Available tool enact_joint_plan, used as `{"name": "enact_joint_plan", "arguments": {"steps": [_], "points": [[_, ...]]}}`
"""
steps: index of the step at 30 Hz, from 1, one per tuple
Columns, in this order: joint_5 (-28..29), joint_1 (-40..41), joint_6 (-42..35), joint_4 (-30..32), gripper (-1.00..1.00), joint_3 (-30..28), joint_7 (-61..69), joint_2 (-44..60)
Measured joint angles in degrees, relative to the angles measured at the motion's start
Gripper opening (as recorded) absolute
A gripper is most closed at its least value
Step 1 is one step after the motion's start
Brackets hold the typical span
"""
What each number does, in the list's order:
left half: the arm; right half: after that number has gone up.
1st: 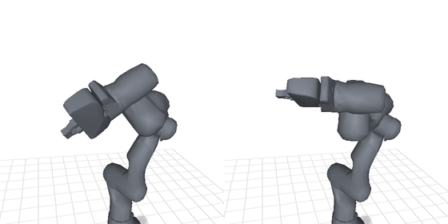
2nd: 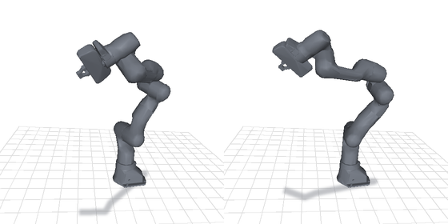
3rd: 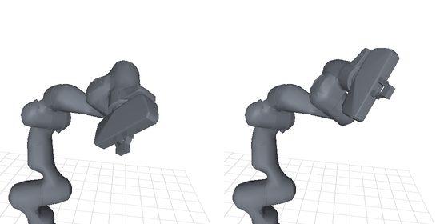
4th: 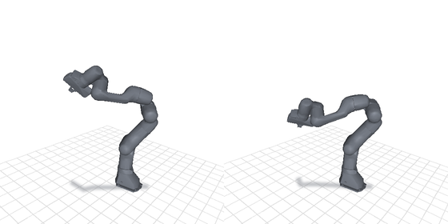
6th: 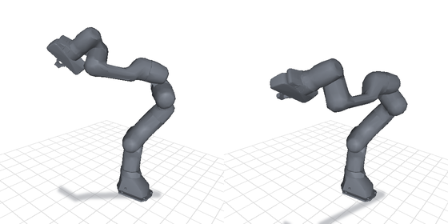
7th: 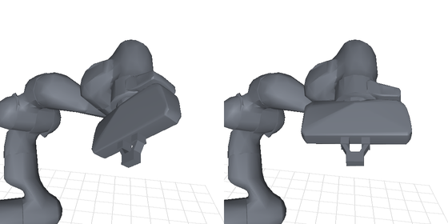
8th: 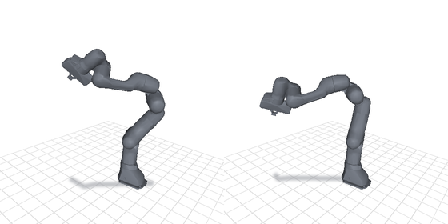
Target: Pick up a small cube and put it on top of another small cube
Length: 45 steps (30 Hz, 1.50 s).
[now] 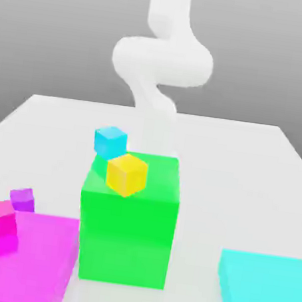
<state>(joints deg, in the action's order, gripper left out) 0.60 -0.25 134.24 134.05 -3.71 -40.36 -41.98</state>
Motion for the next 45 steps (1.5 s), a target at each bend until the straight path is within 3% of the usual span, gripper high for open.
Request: {"name": "enact_joint_plan", "arguments": {"steps": [16, 26, 30, 40, 41, 45], "points": [[1.3, -1.3, 16.0, 14.6, 0.0, -26.2, 37.1, 23.9], [-5.4, 1.5, 25.7, 23.7, 0.0, -38.6, 65.4, 40.5], [-12.3, 6.2, 29.4, 25.5, 0.0, -36.1, 76.7, 47.0], [-36.6, 24.0, 37.4, 21.7, 0.0, -13.0, 95.6, 60.1], [-37.8, 25.1, 37.9, 21.5, -1.0, -11.6, 96.5, 60.7], [-37.8, 25.1, 37.8, 21.5, -1.0, -11.6, 96.5, 60.7]]}}
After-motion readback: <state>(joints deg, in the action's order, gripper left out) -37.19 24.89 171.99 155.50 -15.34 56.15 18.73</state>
